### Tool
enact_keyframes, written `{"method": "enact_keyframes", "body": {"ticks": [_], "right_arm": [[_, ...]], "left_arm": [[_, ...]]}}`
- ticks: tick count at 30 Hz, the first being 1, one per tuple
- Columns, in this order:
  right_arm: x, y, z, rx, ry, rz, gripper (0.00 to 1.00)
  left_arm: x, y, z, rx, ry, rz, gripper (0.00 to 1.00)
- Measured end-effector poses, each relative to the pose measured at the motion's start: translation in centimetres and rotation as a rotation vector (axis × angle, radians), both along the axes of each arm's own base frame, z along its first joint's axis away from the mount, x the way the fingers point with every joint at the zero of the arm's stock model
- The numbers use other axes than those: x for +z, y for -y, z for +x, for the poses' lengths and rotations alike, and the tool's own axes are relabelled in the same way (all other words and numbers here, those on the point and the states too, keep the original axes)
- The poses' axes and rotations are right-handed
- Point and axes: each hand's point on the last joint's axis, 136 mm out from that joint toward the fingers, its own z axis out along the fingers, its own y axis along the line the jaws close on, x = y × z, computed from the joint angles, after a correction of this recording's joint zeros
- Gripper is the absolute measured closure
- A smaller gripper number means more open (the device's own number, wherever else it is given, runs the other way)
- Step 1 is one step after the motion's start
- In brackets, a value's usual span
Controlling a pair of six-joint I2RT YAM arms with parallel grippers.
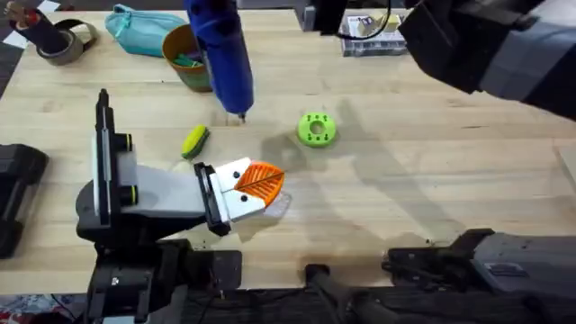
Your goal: Pick up the gripper from the table and insert it into the empty holder that is missing its gripper. Then pick up a screw, insert it into the mounting hole, and use the screwdriver to tighten it. Finally, clean up the table by picking up the vegetable and placing it into the bucket.
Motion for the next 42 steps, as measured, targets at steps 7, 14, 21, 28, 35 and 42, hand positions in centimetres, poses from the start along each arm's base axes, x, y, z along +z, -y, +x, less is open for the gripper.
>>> {"method": "enact_keyframes", "body": {"ticks": [7,14,21,28,35,42], "right_arm": [[0.2,-0.4,-1.3,0.05,0.018,0.004,0.954],[0.4,-0.3,-2.6,0.105,0.062,0.013,0.955],[0.3,-0.5,-3.3,0.131,0.061,0.009,0.955],[-2.1,-0.3,-3.6,0.14,0.013,-0.025,0.955],[-2.3,0.0,-4.7,0.156,0.038,0.003,0.954],[-2.8,-0.3,-5.7,0.181,0.033,0.007,0.955]], "left_arm": [[0.0,0.0,0.0,0.0,0.0,0.0,0.987],[0.0,0.0,0.0,0.0,0.0,0.0,0.987],[0.0,0.0,0.0,0.0,0.0,0.0,0.987],[0.0,0.0,0.0,0.0,0.0,0.0,0.987],[0.0,0.0,0.0,0.0,0.0,0.0,0.987],[0.0,0.0,0.0,0.0,0.0,0.0,0.987]]}}
